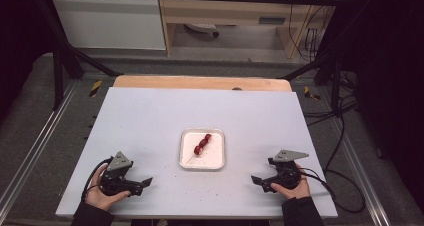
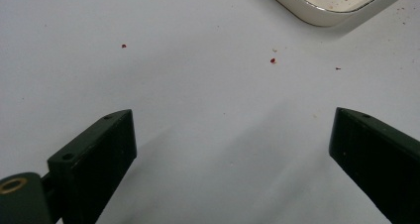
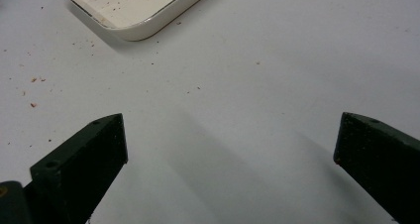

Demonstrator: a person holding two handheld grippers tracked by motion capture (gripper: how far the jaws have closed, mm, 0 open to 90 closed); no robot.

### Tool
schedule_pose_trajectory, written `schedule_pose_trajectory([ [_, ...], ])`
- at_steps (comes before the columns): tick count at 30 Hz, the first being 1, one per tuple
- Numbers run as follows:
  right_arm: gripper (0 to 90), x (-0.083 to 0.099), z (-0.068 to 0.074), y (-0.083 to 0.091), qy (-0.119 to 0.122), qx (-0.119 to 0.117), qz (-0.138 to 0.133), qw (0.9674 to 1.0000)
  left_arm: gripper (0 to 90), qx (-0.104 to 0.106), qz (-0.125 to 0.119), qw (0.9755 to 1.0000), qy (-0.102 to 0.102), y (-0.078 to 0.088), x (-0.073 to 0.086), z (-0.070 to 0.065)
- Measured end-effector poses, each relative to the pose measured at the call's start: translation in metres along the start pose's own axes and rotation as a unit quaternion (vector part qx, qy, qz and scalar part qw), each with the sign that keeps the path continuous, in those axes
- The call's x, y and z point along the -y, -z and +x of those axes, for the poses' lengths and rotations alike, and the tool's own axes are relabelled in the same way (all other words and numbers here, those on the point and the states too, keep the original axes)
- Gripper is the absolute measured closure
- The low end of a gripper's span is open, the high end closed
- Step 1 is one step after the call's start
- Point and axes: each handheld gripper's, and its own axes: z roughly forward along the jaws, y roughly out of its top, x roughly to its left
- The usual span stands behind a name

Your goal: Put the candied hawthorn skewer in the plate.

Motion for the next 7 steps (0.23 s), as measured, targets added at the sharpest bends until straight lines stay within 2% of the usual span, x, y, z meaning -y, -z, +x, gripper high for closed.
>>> schedule_pose_trajectory([
  [7,0.8,0.0008,0.0005,-0.0014,0.002,0.0,0.007,1.0,4.7,0.001,0.003,1.0,-0.003,-0.0023,0.0003,-0.0005],
])
